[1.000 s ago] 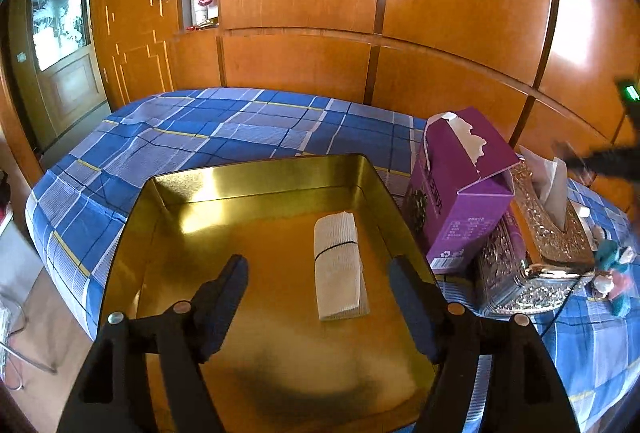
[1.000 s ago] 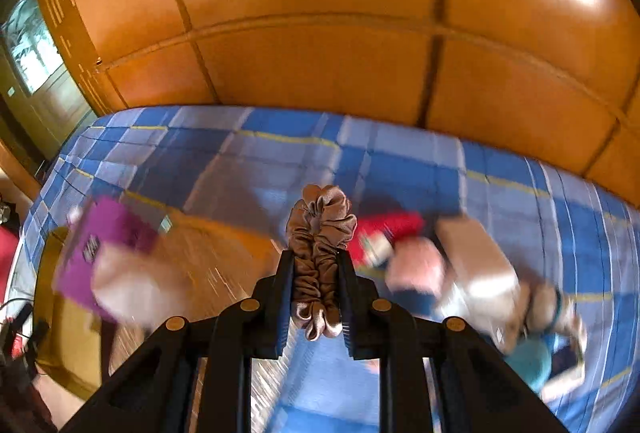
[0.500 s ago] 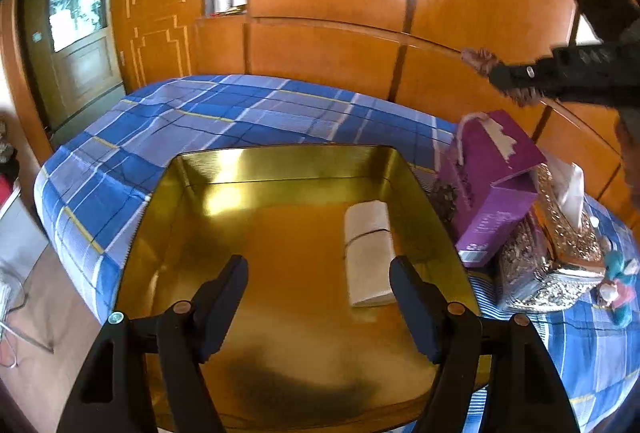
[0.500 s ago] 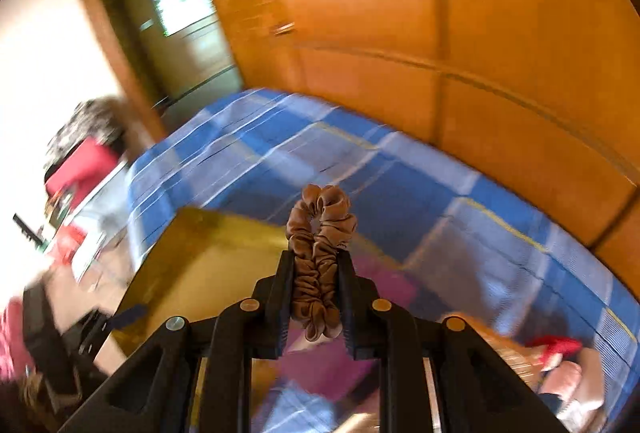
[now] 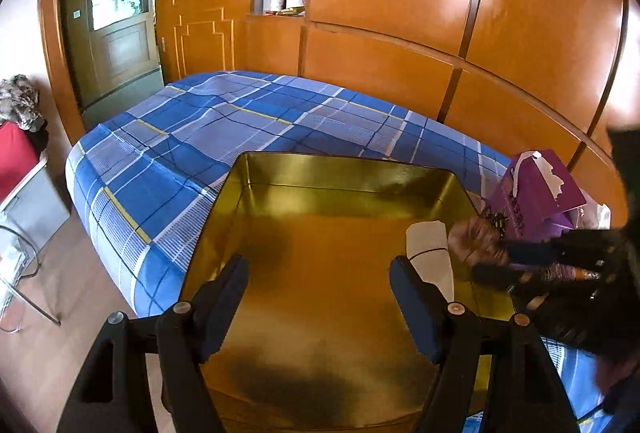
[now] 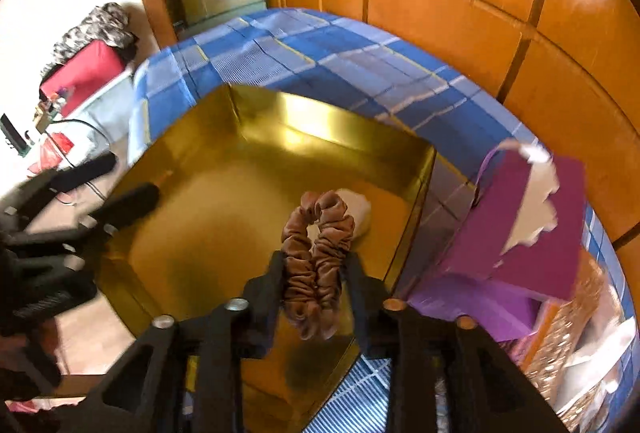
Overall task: Organize soft objects
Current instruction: 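Carry the brown scrunchie over the gold tray and release it with the right tool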
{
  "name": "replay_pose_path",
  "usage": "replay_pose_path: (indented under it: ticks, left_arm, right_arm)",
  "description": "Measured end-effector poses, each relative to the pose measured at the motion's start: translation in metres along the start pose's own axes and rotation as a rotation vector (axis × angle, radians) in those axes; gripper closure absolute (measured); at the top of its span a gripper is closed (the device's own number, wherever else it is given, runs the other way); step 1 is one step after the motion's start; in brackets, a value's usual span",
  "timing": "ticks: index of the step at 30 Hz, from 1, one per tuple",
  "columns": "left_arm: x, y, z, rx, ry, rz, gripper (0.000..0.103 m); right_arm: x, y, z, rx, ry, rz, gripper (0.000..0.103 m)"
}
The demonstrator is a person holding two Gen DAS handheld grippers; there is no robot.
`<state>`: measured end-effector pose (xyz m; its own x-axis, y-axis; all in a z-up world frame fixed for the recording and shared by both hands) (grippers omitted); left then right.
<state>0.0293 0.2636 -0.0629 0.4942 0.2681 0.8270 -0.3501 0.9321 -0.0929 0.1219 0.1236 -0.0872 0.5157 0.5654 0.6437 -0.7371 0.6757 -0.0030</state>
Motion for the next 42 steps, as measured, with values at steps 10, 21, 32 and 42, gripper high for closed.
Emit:
replay_pose_path:
  ticks: [10, 21, 32, 42]
  left_arm:
    - [0.0, -0.013, 0.007, -0.02, -0.018, -0.036, 0.027]
    - [-0.003, -0.036, 0.02, -0.059, -0.03, -0.09, 0.027]
    - [-0.012, -0.061, 0.031, -0.102, -0.027, -0.14, 0.024]
    - [-0.016, -0.089, 0.047, -0.182, -0.049, -0.199, 0.024]
  right_arm:
    - [-0.016, 0.006, 0.027, -0.02, -0.093, -0.047, 0.058]
    - [-0.043, 0.006, 0.076, -0.127, -0.233, -0.071, 0.058]
    - [-0.064, -0.023, 0.123, -0.224, -0.334, -0.172, 0.058]
    - [-0.093, -0.058, 0.162, -0.317, -0.404, -0.278, 0.058]
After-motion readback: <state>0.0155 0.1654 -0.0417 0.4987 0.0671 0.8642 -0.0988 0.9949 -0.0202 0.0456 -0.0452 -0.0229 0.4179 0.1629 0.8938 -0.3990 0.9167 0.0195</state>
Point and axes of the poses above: each gripper's, at about its wrist camera, not at the fingertips, and z roughly against the way its jaws point, y to its left, x to its top, the point moved 3 cm from there along -z, roughly the way its jaws point, and after that the axes turned 11 degrees about -y, right-handed, at the moved point
